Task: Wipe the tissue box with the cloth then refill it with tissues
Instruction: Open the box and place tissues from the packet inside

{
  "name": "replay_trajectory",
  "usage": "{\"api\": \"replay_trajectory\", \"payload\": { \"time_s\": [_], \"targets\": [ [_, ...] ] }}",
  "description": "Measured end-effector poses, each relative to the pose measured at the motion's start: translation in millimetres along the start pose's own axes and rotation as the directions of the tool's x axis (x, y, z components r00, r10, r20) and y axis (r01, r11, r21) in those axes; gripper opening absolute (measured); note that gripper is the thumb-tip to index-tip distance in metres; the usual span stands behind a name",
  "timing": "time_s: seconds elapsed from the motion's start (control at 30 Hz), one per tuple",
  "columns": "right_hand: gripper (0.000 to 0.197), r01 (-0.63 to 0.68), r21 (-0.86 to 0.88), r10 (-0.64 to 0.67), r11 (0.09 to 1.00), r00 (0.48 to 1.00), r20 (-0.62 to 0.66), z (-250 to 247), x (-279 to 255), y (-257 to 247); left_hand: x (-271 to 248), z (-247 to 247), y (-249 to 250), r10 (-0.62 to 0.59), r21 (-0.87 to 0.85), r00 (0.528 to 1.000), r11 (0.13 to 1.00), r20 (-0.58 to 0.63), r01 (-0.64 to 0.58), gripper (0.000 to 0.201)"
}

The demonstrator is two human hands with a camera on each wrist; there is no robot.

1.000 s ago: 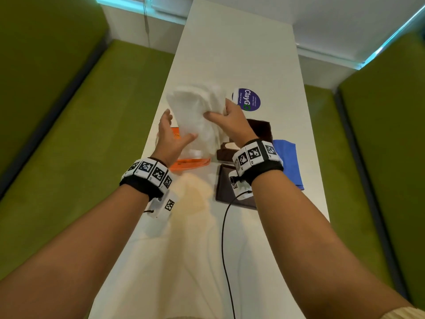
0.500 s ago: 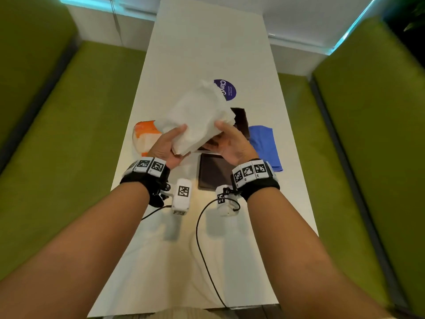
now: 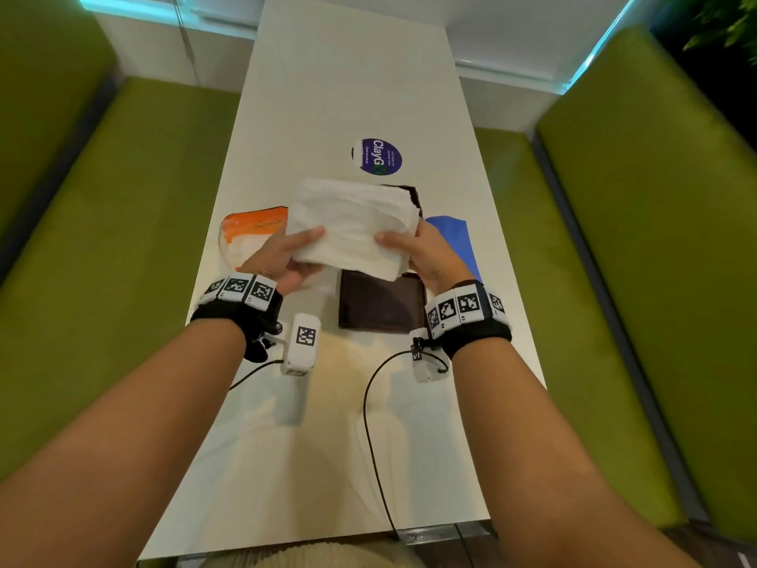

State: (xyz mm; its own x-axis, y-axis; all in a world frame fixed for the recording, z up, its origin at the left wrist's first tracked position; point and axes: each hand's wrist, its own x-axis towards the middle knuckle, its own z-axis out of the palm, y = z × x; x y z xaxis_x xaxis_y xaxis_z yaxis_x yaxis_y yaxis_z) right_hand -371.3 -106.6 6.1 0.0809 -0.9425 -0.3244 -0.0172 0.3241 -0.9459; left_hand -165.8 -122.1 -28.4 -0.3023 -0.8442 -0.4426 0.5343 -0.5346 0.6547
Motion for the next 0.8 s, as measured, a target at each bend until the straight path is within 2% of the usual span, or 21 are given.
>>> {"api": "replay_trajectory", "payload": {
  "time_s": [0.1,0.17,0.23,0.3,0.37,0.43,0.5,0.6,0.67,0.73,0.8],
  "targets": [
    [0.056,0.123,0.108,-0.12,0.987,0.992,-0.031,16,-7,7,-5,13,-9,0.103,-0.339,0.992,0.938,0.077,-0.071,0.098],
    [0.071,0.173,0.143,-0.171,0.975,0.985,-0.03,29,-12,13,-9,23,-15,0.174,-0.425,0.969,0.901,0.176,-0.085,0.101],
    [0.082,0.207,0.099,-0.203,0.973,0.978,-0.044,39,-17,18,-9,27,-20,0.211,-0.487,0.944,0.871,0.253,-0.065,0.104],
    [0.084,0.238,0.02,-0.235,0.971,0.969,-0.077,45,-22,22,-8,30,-23,0.226,-0.528,0.938,0.847,0.262,-0.057,0.109],
    [0.083,0.278,-0.052,-0.282,0.959,0.955,-0.089,46,-23,27,-9,34,-24,0.247,-0.554,0.928,0.831,0.28,-0.054,0.098],
    [0.074,0.297,-0.113,-0.308,0.948,0.946,-0.101,44,-25,29,-9,36,-24,0.283,-0.556,0.906,0.829,0.315,-0.066,0.077],
    [0.063,0.305,-0.109,-0.318,0.946,0.939,-0.13,43,-25,28,-8,34,-25,0.32,-0.542,0.894,0.833,0.313,-0.109,0.067],
    [0.061,0.269,-0.092,-0.28,0.959,0.952,-0.128,41,-22,28,-4,31,-26,0.278,-0.515,0.916,0.852,0.289,-0.096,0.081],
    [0.067,0.23,0.008,-0.228,0.973,0.968,-0.101,34,-21,24,-3,26,-25,0.249,-0.472,0.931,0.876,0.267,-0.099,0.089],
    [0.068,0.152,0.155,-0.145,0.976,0.988,-0.055,22,-20,15,0,16,-20,0.17,-0.448,0.961,0.892,0.218,-0.056,0.096],
    [0.056,0.051,0.209,-0.049,0.976,0.999,-0.017,10,-16,10,3,8,-17,0.065,-0.373,0.984,0.928,0.167,0.002,0.093]
  ]
}}
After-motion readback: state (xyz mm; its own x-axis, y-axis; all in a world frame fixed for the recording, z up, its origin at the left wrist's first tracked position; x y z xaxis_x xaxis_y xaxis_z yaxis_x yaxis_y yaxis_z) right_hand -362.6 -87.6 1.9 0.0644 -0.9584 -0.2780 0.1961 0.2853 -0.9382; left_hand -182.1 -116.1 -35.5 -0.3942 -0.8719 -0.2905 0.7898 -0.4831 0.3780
